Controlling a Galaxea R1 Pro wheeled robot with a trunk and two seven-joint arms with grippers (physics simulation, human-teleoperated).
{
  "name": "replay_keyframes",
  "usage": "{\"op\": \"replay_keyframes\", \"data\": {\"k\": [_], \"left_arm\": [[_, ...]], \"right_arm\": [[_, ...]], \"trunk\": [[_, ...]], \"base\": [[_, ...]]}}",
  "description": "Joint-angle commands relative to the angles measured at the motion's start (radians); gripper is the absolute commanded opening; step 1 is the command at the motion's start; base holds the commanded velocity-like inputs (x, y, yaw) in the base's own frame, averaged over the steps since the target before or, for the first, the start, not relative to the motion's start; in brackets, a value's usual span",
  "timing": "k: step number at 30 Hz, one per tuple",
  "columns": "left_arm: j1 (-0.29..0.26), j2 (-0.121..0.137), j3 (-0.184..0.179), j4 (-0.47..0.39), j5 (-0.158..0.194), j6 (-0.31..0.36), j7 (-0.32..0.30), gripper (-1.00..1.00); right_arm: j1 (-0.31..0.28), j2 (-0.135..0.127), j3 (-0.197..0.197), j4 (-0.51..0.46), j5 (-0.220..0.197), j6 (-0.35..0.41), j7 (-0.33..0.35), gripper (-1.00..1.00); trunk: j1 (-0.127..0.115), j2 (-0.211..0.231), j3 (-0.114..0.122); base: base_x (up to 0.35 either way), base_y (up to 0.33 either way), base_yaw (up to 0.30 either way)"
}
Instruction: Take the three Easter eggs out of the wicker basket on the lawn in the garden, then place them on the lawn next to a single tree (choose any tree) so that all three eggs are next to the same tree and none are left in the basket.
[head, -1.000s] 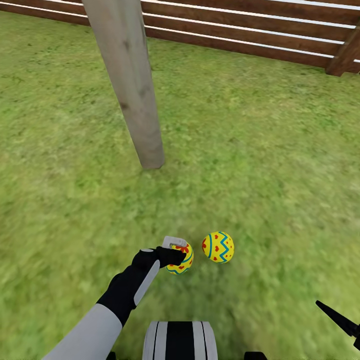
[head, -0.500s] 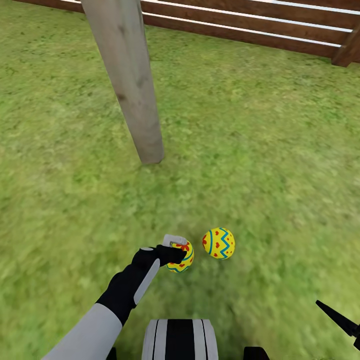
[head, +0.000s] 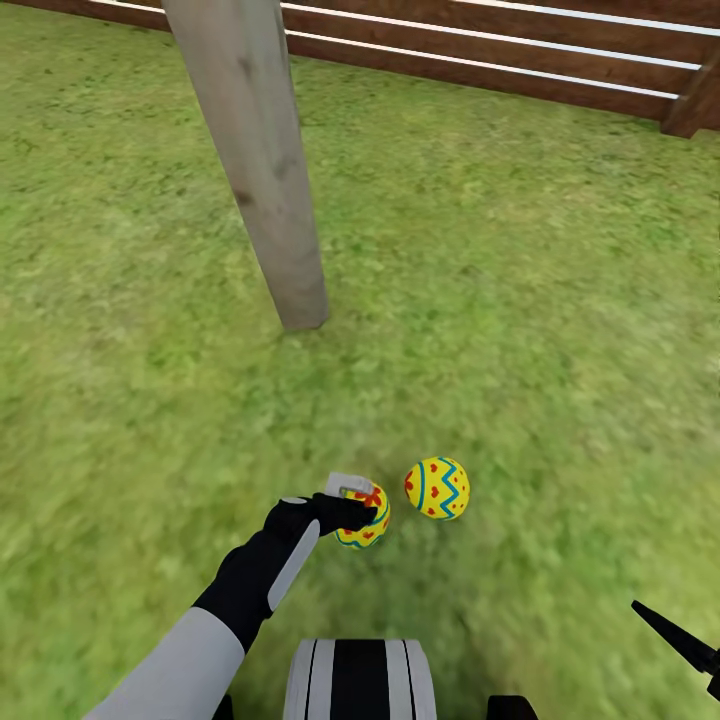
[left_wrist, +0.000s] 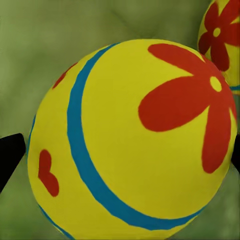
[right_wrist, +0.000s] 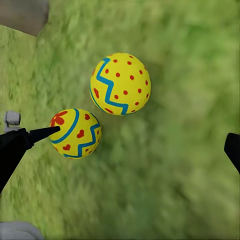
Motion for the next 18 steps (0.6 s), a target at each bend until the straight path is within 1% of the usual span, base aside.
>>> {"op": "replay_keyframes", "data": {"k": [1, 5, 18], "left_arm": [[-0.001, 0.000, 0.000, -0.001, 0.001, 0.004, -0.001, 1.00], [-0.001, 0.000, 0.000, -0.001, 0.001, 0.004, -0.001, 1.00], [-0.002, 0.000, 0.000, 0.000, 0.001, 0.008, 0.000, 1.00]], "right_arm": [[0.000, 0.000, 0.000, 0.000, -0.005, 0.007, -0.001, 1.00], [0.000, 0.000, 0.000, 0.000, -0.005, 0.007, -0.001, 1.00], [0.001, 0.000, 0.000, 0.000, -0.005, 0.007, -0.001, 1.00]], "trunk": [[0.000, 0.000, 0.000], [0.000, 0.000, 0.000], [-0.006, 0.003, 0.050]], "base": [[0.000, 0.000, 0.000], [0.000, 0.000, 0.000], [0.000, 0.000, 0.000]]}}
